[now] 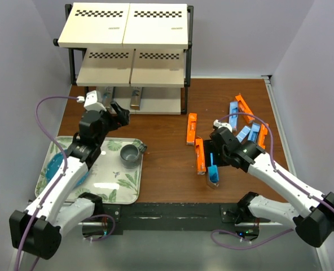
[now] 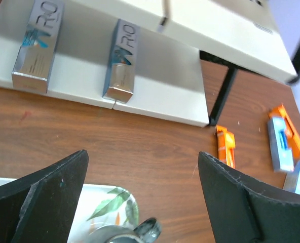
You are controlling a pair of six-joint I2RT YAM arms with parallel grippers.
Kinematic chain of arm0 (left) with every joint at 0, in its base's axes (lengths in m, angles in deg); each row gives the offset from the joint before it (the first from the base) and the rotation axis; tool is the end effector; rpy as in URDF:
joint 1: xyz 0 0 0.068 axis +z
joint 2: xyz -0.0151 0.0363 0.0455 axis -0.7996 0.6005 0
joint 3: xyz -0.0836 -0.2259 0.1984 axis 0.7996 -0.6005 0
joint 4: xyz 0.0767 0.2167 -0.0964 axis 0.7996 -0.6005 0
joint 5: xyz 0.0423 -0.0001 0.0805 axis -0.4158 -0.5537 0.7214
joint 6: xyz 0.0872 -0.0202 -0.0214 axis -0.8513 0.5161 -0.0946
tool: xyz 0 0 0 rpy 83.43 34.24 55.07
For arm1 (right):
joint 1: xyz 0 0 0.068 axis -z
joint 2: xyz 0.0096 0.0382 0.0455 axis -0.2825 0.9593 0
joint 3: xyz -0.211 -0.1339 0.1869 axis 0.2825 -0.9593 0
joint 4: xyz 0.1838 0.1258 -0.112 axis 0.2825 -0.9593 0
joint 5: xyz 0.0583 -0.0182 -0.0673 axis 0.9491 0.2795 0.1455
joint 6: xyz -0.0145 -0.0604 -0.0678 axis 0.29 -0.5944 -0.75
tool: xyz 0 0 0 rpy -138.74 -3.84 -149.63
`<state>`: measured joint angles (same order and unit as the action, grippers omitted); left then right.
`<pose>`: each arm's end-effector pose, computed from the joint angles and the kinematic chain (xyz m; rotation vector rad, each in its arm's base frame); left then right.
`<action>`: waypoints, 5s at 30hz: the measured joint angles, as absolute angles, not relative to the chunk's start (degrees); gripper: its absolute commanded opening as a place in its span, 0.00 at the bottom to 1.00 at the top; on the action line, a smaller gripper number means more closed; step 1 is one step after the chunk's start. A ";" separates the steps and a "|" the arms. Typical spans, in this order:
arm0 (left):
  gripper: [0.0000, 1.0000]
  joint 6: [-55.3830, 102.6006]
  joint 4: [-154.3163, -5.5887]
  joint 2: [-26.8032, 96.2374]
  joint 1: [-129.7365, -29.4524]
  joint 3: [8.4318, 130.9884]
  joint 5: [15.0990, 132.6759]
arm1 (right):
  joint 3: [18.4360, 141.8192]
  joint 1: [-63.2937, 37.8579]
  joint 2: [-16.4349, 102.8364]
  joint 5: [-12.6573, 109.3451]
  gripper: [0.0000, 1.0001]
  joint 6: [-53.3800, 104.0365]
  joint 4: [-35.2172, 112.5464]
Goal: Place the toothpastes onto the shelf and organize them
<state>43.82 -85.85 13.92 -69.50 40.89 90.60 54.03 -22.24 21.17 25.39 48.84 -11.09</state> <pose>0.2272 -0.0542 0.3347 -0.3518 1.8211 -0.4547 0.1537 0.0949 0.2626 -0.0934 2.5593 0.1065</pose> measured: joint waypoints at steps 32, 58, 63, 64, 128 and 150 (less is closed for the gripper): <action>0.98 27.47 -87.53 8.11 -82.02 39.19 80.52 | 33.36 -21.65 16.90 29.65 0.66 59.33 4.89; 1.00 32.52 -89.85 8.15 -82.20 36.06 70.23 | 44.26 -12.13 34.41 27.01 0.51 51.24 12.78; 1.00 33.53 -89.11 8.28 -83.18 35.76 69.13 | 44.26 -9.76 32.93 29.00 0.52 49.71 12.06; 1.00 33.77 -88.89 8.43 -83.44 35.63 68.91 | 44.26 -9.44 32.42 29.33 0.51 49.45 11.82; 0.60 50.68 -71.73 47.38 -129.39 53.92 109.44 | 45.29 -6.40 7.03 47.99 0.38 78.78 11.08; 0.37 53.39 -82.55 44.98 -128.86 52.94 119.95 | 48.44 -9.98 5.10 43.82 0.86 71.53 8.87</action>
